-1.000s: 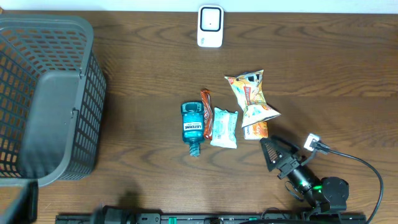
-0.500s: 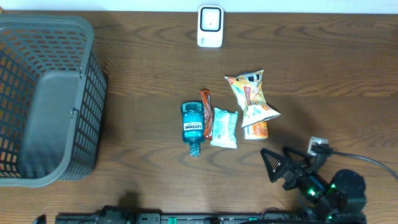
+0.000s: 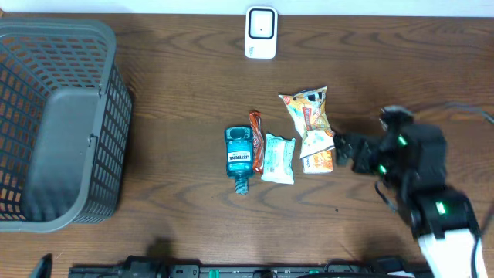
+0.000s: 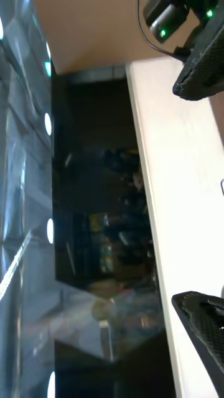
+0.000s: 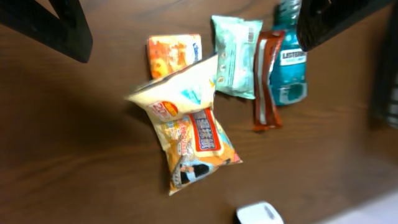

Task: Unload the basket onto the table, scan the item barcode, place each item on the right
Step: 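Reach the right gripper to the yellow bag and grasp it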

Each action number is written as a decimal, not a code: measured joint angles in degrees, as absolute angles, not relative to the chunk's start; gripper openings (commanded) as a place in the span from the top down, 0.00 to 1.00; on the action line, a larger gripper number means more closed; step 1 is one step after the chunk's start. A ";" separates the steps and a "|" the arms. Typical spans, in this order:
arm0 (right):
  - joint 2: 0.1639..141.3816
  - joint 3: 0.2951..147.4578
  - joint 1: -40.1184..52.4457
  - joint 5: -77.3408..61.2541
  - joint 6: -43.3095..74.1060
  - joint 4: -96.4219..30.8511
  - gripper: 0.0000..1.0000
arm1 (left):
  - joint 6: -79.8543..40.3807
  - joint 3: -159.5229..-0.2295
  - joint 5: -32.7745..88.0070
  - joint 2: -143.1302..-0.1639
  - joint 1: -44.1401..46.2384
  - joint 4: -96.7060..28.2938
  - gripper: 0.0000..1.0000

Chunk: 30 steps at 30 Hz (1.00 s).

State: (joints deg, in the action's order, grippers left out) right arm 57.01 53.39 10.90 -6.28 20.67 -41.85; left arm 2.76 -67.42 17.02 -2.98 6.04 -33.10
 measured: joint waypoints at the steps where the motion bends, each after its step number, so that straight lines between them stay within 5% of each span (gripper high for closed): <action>1: 59.02 54.68 11.94 -5.67 20.29 -42.24 0.01 | 2.96 -67.42 15.90 -2.98 6.04 -33.21 0.02; 22: 94.04 61.36 23.03 10.52 12.73 -26.37 0.01 | 3.29 -57.30 8.34 -0.89 6.04 -37.47 0.02; 25: 97.56 61.93 22.94 11.66 11.46 -23.07 0.08 | 3.31 -56.53 8.16 -0.89 6.04 -37.47 0.02; 28: 100.79 62.22 22.72 12.21 10.44 -21.76 0.26 | 3.31 -56.53 8.16 -0.84 6.04 -37.43 0.02; 30: 103.20 62.30 22.37 11.60 10.13 -22.04 0.28 | 3.33 -56.53 8.16 -0.84 6.04 -37.43 0.02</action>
